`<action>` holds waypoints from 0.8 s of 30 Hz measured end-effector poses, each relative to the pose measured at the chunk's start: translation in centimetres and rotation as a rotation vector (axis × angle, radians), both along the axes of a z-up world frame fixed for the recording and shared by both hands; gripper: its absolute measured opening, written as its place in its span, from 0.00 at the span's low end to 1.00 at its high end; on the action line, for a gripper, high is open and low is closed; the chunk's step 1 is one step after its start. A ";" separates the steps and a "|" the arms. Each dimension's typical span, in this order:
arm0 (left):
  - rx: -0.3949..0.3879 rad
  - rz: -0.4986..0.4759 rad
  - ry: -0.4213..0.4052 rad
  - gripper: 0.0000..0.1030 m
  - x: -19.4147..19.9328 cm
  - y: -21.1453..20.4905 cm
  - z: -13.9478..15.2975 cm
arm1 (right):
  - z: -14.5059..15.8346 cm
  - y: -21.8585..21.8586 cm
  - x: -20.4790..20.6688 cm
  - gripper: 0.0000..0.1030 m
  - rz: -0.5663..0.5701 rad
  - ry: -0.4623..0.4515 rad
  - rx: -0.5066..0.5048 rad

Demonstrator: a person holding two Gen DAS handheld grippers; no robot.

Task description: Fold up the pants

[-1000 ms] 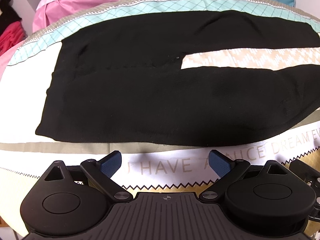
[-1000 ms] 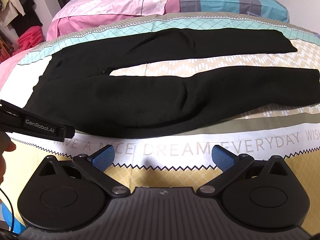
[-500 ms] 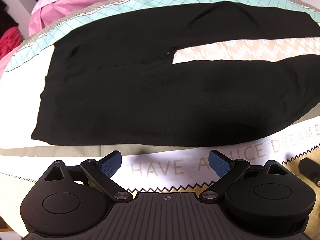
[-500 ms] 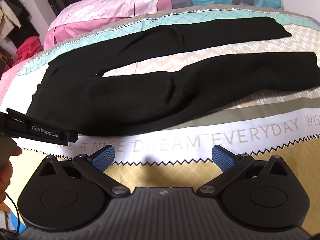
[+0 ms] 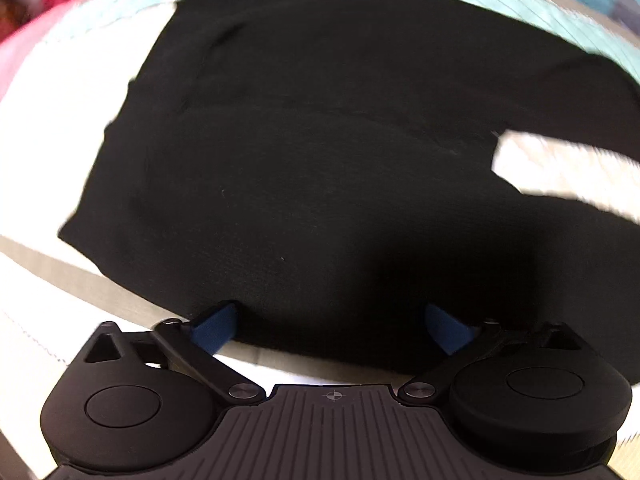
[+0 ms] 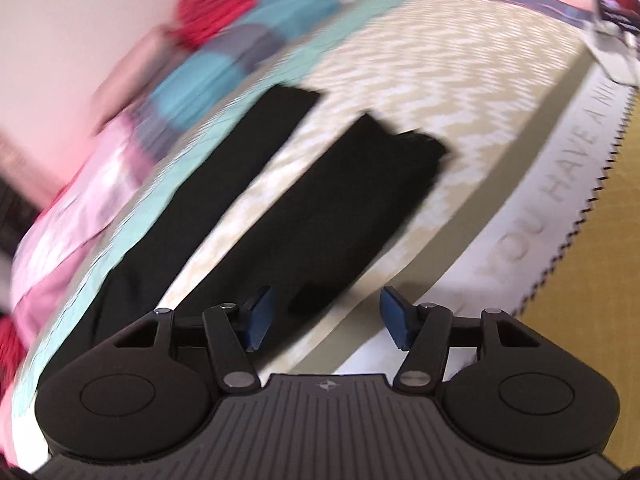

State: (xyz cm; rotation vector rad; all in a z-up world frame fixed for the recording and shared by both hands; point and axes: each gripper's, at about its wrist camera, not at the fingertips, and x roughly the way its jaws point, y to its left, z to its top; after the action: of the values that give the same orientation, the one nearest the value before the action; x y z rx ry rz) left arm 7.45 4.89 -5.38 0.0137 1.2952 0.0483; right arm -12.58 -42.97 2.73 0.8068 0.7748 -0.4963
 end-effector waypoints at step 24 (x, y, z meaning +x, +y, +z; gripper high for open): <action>-0.009 -0.103 0.050 1.00 0.9 0.7 -0.5 | -1.4 -6.1 -0.4 0.08 -0.181 0.049 -0.117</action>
State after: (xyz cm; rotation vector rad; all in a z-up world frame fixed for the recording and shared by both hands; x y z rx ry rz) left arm 8.38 5.56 -5.91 0.0738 1.3433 -0.0464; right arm -12.94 -49.08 1.31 0.7618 0.7139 -0.7190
